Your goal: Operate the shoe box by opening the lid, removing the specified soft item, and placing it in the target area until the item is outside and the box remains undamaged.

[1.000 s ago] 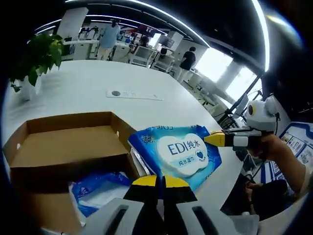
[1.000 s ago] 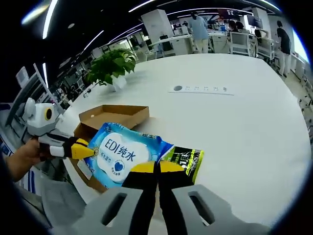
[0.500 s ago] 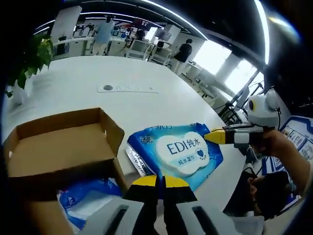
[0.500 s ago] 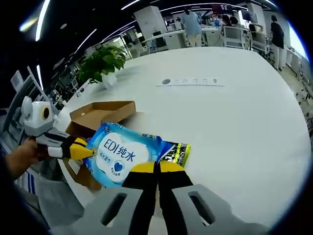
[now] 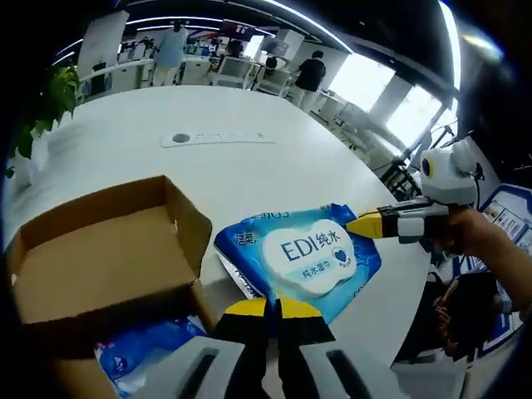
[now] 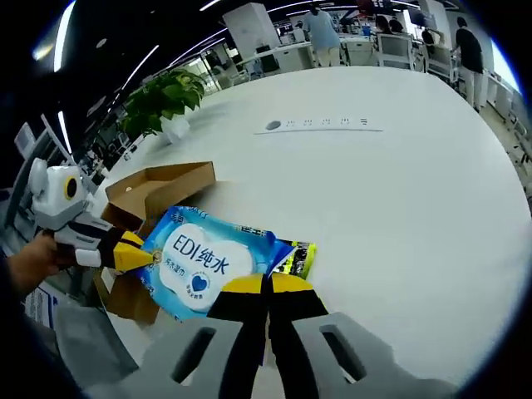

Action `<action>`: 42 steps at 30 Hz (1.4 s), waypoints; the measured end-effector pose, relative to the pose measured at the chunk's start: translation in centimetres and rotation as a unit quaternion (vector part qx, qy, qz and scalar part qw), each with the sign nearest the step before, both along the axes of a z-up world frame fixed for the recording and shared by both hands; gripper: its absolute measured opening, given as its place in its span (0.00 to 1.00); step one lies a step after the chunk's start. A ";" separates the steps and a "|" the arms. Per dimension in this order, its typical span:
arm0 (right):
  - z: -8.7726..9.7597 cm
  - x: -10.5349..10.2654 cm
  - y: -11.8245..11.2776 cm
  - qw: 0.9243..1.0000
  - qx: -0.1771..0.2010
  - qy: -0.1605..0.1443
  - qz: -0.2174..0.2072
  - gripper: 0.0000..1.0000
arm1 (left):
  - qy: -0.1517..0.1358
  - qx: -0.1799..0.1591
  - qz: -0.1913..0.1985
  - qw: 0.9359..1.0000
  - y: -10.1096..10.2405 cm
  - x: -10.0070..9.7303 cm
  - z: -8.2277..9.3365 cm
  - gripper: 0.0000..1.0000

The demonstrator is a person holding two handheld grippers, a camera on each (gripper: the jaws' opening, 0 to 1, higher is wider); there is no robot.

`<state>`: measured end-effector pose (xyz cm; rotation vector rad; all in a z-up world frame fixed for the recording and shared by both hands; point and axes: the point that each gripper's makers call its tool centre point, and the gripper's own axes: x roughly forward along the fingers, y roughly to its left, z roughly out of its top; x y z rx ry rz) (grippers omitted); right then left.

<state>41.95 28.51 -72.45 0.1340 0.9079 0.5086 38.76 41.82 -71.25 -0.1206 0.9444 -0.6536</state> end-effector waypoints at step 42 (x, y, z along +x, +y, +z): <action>-3.2 1.4 -0.6 0.999 0.016 0.008 -0.032 0.00 | -0.041 0.193 -0.169 0.966 -0.8 -0.2 -3.3 0.06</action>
